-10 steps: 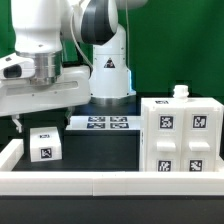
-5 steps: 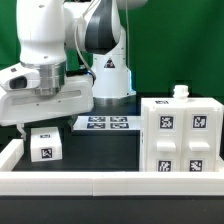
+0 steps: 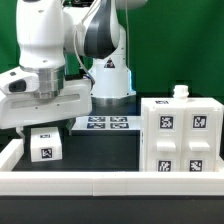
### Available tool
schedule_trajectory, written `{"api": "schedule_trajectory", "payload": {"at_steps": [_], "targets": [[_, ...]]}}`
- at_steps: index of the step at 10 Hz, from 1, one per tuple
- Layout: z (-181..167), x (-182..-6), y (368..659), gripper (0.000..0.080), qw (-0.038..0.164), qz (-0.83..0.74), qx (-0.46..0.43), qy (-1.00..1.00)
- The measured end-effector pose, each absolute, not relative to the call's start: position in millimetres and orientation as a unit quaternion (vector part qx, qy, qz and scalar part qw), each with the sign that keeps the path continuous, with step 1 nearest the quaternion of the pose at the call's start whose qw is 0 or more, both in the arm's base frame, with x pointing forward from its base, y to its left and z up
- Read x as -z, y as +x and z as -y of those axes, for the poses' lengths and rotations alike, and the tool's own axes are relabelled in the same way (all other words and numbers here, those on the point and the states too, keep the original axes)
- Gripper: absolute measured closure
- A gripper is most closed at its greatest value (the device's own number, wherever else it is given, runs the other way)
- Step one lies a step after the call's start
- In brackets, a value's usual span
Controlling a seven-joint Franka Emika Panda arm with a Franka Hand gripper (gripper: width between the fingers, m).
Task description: Assemble cabinet
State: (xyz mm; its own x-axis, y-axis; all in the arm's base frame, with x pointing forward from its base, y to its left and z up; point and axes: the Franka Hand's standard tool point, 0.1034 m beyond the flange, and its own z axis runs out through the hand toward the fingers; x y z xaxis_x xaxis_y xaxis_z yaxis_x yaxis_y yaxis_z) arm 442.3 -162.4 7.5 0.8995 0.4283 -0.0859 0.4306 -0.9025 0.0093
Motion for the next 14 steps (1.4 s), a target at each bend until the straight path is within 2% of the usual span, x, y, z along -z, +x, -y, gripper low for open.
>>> {"api": "schedule_trajectory", "payload": {"at_steps": [1,5,6,10,12,14], "targets": [[162.2,-7.3,441.8,0.0241,0.014,-0.220,0.041,0.974],[159.7,-9.2,442.0,0.0238,0.014,-0.220,0.040,0.974],[151.1,-17.7,441.3,0.0238,0.014,-0.225,0.037,0.974],[99.1,-83.0,454.4,0.0236,0.004,-0.228,0.028,0.973],[65.3,-127.3,467.4,0.0236,-0.001,-0.208,0.024,0.978],[42.6,-155.0,486.1,0.0236,-0.003,-0.190,0.023,0.981]]}}
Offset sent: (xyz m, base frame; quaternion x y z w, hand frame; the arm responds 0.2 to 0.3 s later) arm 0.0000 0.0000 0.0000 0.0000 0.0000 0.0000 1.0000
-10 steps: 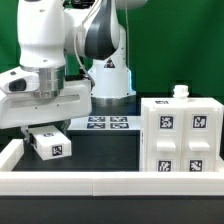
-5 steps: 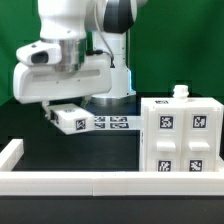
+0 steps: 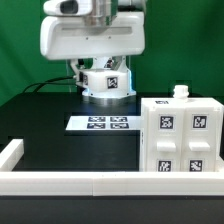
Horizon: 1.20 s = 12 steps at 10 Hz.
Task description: Assemble cabinet
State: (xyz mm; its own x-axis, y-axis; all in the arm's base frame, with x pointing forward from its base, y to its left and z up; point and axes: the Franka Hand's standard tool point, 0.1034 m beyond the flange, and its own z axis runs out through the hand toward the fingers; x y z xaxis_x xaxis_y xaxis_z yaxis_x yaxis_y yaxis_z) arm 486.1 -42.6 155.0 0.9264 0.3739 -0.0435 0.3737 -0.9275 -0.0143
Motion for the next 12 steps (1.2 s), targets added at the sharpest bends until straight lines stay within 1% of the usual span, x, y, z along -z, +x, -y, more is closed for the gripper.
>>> {"api": "schedule_trajectory", "payload": {"at_steps": [1,4,6,9,11,12], "targets": [[31.5,-166.4,502.5,0.0236,0.002,0.180,-0.021,-0.984],[-5.6,-179.8,548.9,0.0236,-0.003,0.125,-0.025,-0.992],[-2.0,-176.1,545.5,0.0236,-0.003,0.133,-0.026,-0.991],[-3.9,-175.3,545.7,0.0236,-0.003,0.135,-0.027,-0.991],[-24.1,-183.9,561.4,0.0236,-0.002,0.147,-0.021,-0.989],[-31.9,-183.3,571.4,0.0236,-0.002,0.153,-0.017,-0.988]]}}
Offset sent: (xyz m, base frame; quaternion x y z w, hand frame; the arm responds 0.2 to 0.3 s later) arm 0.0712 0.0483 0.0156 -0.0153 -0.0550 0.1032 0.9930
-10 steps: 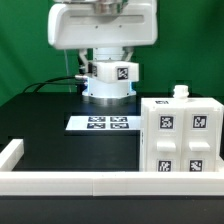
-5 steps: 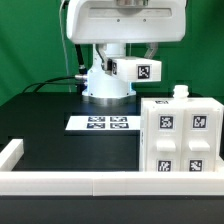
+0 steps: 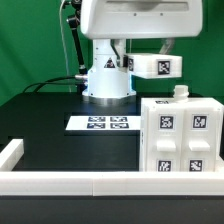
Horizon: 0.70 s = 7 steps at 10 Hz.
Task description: Assemble cabinet
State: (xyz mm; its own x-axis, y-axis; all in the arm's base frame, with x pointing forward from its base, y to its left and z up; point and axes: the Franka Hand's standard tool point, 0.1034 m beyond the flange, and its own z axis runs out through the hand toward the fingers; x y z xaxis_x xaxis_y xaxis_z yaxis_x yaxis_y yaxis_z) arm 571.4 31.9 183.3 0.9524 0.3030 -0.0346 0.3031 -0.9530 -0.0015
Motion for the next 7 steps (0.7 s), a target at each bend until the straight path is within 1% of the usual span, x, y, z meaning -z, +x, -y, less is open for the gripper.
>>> {"api": "schedule_trajectory", "payload": {"at_steps": [2,4,7], "targets": [[-47.9,-178.2,582.4,0.0236,0.001,-0.161,0.014,0.987],[-64.7,-173.0,585.1,0.0236,0.000,-0.174,0.016,0.985],[-66.4,-170.8,582.0,0.0236,0.000,-0.173,0.019,0.985]]}}
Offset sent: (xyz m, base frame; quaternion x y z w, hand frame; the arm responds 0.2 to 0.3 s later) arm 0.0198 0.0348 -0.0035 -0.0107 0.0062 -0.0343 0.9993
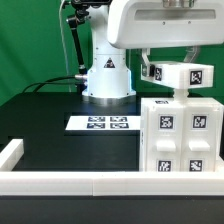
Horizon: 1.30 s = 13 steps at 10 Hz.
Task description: Assemble cabinet
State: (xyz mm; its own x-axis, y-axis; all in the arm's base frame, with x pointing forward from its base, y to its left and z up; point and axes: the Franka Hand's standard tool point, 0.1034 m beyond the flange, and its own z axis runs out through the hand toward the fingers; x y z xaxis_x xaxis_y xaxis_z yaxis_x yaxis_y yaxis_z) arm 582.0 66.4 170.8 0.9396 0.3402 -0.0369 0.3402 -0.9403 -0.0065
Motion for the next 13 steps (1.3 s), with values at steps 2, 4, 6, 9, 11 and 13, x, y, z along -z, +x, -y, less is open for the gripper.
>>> {"api": "schedule_trajectory", "payload": {"at_steps": [2,4,6,9,11,13], "targets": [[-69.6,-169.5,582.7,0.0236,0.000,-0.175,0.017,0.984],[-73.2,-166.4,589.3,0.0236,0.000,-0.179,0.016,0.984],[-74.2,-161.9,591.5,0.0236,0.000,-0.180,0.018,0.984],[-74.7,-155.4,593.0,0.0236,0.000,-0.181,0.021,0.983],[-74.1,-150.0,592.5,0.0236,0.000,-0.182,0.021,0.983],[-74.5,-150.0,593.1,0.0236,0.000,-0.181,0.019,0.983]]}}
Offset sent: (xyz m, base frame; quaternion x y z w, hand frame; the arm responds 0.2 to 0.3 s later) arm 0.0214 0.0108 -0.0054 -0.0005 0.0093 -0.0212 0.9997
